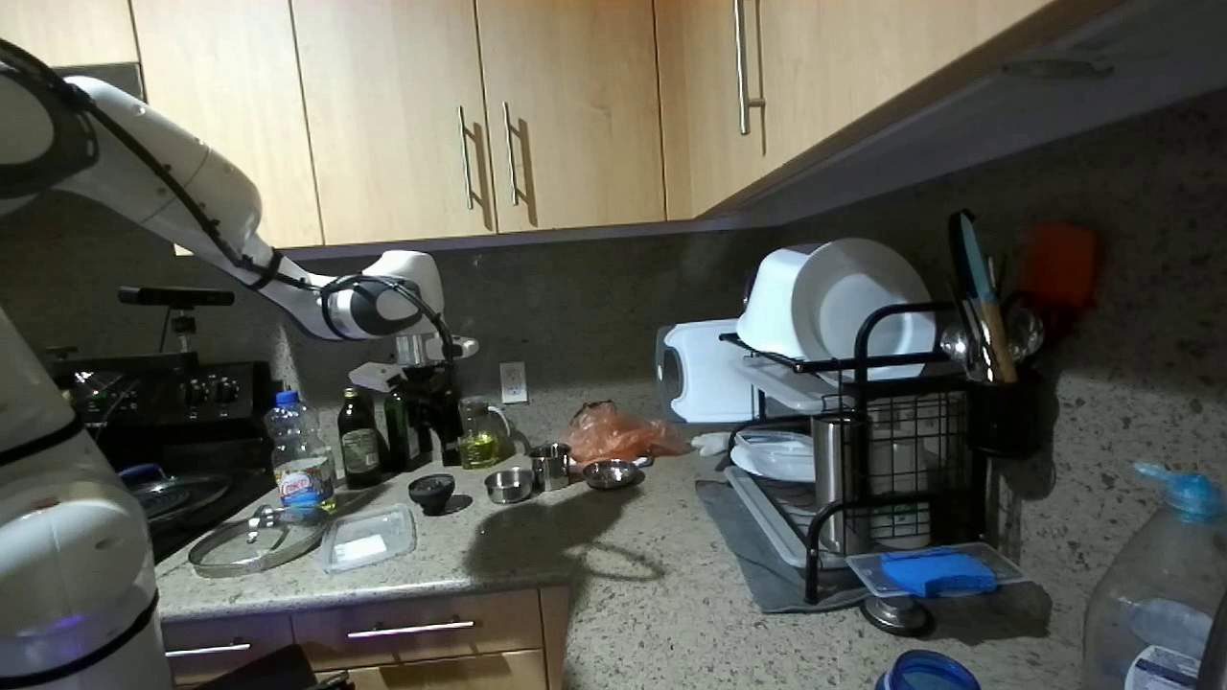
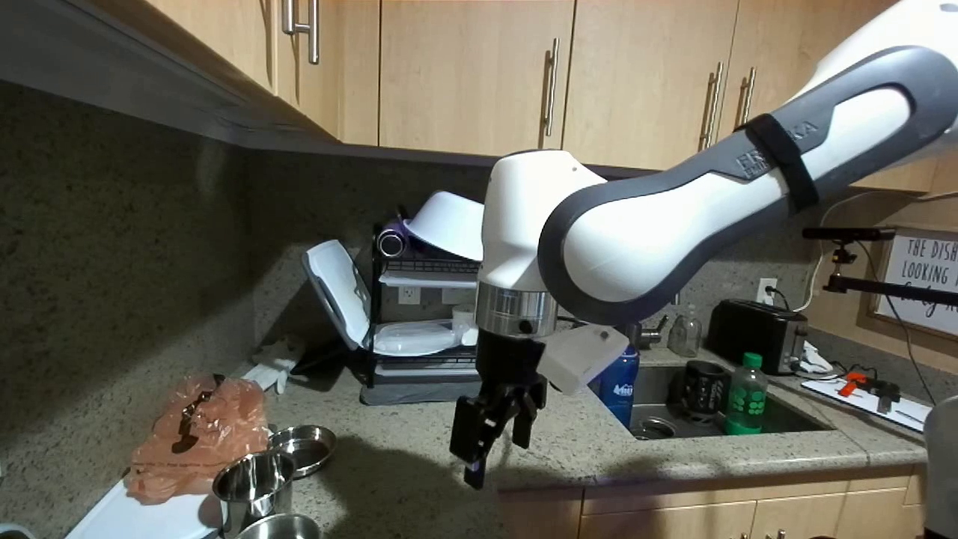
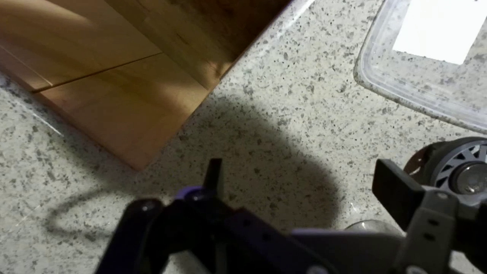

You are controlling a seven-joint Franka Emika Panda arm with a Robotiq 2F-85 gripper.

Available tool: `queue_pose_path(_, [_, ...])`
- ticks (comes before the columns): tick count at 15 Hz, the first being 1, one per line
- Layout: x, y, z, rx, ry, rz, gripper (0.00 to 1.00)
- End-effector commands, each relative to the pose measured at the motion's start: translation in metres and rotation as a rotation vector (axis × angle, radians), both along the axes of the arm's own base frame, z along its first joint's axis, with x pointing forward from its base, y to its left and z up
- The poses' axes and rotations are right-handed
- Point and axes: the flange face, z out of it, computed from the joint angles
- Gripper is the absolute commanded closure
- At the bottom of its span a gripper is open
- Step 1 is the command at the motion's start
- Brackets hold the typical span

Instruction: Put the left silver bowl on the right bowl

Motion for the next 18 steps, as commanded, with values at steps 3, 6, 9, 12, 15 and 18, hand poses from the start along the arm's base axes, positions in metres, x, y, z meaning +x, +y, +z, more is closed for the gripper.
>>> queue_pose_path(3, [0.009, 0.017, 0.006, 0.016, -0.051, -0.04, 0.0])
queue_pose_path(6, [0.005, 0.014, 0.004, 0.01, -0.038, -0.016, 0.0])
queue_pose_path(9, [0.003, 0.017, 0.004, 0.009, -0.038, -0.007, 0.0])
queue_pose_path(12, [0.009, 0.013, 0.003, 0.053, -0.043, -0.078, 0.0])
queue_pose_path(15, [0.023, 0.023, 0.001, 0.105, -0.068, -0.138, 0.0])
queue_pose_path(18, [0.036, 0.034, -0.001, 0.141, -0.1, -0.177, 0.0])
